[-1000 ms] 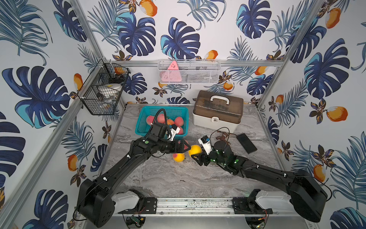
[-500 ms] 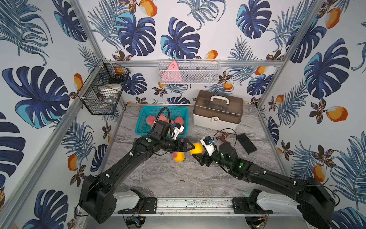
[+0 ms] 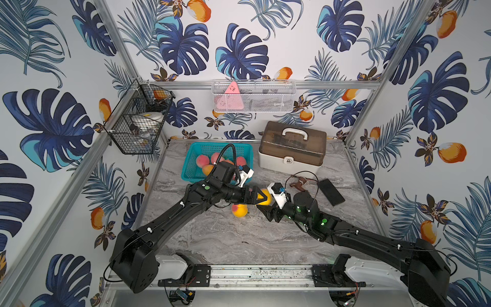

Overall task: Put the peaches into the basket
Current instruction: Place the peach in the basket.

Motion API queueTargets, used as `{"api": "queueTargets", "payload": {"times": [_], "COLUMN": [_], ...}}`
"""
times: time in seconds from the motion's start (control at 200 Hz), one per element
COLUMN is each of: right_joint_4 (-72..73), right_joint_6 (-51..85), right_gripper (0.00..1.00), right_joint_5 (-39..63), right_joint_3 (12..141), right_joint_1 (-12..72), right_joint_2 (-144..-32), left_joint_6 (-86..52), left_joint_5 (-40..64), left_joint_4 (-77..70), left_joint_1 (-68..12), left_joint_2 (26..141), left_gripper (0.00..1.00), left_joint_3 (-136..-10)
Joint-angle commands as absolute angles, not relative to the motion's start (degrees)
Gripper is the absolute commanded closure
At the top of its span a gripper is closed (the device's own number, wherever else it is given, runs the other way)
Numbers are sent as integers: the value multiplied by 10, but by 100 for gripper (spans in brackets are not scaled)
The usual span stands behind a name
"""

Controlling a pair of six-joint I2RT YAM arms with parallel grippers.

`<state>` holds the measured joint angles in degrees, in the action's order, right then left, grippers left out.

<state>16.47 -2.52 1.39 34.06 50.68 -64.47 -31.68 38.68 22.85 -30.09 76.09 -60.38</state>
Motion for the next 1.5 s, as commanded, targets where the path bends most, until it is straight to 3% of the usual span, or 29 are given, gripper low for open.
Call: {"api": "queueTargets", "payload": {"times": [0.0,0.215,0.53,0.781,1.096,1.496], "right_joint_4": [166,166,168,150,132,102], "right_joint_6": [-38,-41,-42,-38,-26,1], "right_gripper": [20,19,18,15,3,0], "right_joint_5": [4,2,3,6,15,78], "right_joint_3": [345,345,347,354,362,404], "right_joint_1": [511,512,512,512,511,468], "right_joint_2": [-640,-639,-645,-645,-641,-668], "left_joint_6": [-330,-343,-344,-337,-297,-211], "left_joint_5": [381,382,376,364,329,232], "left_joint_4": [201,184,187,192,236,323], "left_joint_1": [-309,-326,-329,-328,-311,-248], "left_joint_2": [766,780,783,782,797,823], "left_gripper": [3,8,27,32,35,35], "left_joint_3": [-611,-614,-616,-619,-647,-703]}}
